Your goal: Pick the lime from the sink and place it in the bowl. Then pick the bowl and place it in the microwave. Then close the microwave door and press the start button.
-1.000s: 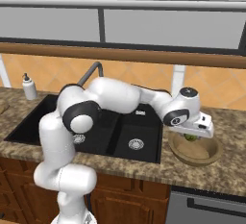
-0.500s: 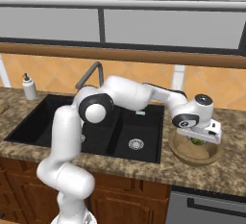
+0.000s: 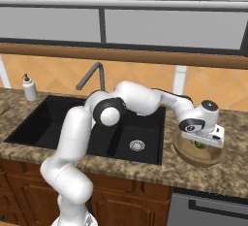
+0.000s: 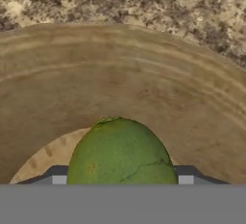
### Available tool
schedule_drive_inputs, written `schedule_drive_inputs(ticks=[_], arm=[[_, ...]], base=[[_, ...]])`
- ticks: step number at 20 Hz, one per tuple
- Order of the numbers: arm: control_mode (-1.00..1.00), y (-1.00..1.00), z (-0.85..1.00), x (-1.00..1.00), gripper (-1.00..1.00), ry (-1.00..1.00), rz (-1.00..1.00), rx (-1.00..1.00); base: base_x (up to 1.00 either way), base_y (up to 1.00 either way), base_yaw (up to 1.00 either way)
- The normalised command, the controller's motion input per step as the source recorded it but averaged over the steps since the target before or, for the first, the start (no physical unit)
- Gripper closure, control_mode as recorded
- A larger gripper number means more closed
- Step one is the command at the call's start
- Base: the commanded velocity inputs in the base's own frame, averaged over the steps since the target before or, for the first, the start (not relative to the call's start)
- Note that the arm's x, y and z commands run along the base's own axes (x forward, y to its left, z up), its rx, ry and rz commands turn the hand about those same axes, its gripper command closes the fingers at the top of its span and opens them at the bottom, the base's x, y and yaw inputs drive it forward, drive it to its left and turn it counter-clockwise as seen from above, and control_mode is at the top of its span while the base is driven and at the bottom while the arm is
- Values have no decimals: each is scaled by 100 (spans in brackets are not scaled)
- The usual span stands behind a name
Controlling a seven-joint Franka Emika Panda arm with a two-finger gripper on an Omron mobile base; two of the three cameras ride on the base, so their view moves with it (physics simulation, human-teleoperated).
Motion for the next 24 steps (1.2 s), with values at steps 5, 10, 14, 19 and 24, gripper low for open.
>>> schedule_drive_inputs(ticks=[5, 10, 14, 19, 24], arm=[[-100, 0, -37, 5, 100, 0, 0, 0], [-100, 17, -6, -13, -100, 0, 0, 0], [-100, 27, 0, -24, -100, 0, -3, -1], [-100, 25, 4, -12, -100, -1, -2, -2], [-100, 35, 44, -18, -100, -1, -1, -4]], base=[[0, 0, 0], [0, 0, 0], [0, 0, 0], [0, 0, 0], [0, 0, 0]])
